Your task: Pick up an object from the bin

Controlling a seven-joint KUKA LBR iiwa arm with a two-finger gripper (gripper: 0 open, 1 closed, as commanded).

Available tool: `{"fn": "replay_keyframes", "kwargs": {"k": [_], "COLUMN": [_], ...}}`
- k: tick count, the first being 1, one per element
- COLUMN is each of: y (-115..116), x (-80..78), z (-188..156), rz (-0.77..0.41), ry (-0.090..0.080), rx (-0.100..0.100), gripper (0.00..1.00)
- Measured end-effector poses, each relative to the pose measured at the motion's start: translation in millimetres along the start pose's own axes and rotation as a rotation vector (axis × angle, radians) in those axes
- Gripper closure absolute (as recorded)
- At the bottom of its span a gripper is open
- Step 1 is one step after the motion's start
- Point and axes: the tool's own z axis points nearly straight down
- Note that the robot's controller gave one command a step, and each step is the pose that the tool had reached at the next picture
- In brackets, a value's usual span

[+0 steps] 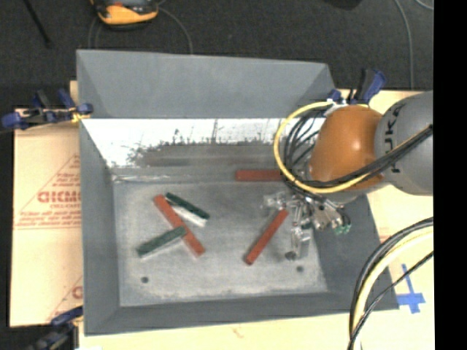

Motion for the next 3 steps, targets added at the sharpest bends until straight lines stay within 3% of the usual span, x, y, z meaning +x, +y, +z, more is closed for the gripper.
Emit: {"fn": "replay_keyframes", "kwargs": {"k": [1,2,3], "y": [10,10,-20], "x": [-29.7,-29.7,13.8], "z": [29,29,-168], "rz": [-0.43,-0.429,-0.453], "ry": [-0.007,-0.007,-0.006], "rx": [0.003,0.003,0.004], "gripper": [1.0,1.0,1.0]}}
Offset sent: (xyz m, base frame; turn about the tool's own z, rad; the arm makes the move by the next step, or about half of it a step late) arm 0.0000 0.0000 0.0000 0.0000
